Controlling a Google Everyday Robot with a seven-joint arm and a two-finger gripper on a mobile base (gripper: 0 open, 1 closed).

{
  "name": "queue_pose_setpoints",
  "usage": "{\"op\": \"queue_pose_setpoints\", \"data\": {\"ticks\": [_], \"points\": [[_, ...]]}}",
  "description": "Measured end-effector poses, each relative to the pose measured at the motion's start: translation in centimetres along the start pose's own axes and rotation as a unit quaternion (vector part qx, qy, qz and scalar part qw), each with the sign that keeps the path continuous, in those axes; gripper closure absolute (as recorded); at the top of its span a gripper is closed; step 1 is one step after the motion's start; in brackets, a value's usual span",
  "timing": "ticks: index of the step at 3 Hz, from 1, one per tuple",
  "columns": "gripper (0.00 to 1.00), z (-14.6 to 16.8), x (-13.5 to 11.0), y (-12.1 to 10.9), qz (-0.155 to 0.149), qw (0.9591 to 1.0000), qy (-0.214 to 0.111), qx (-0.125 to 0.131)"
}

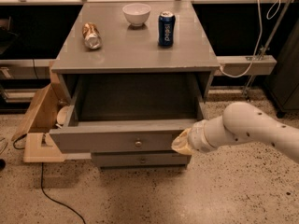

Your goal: Close top drawer

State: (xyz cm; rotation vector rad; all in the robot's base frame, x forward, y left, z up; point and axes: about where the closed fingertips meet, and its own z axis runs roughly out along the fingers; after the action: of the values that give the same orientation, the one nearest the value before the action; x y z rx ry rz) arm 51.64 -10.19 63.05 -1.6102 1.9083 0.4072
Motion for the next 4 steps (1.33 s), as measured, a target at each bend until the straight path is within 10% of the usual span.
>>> {"op": "queue_pose_setpoints", "data": {"ticks": [4], "points": [[1.0,2.4,0.8,-4.6,-0.071,0.9959,0.052,0.023]]}}
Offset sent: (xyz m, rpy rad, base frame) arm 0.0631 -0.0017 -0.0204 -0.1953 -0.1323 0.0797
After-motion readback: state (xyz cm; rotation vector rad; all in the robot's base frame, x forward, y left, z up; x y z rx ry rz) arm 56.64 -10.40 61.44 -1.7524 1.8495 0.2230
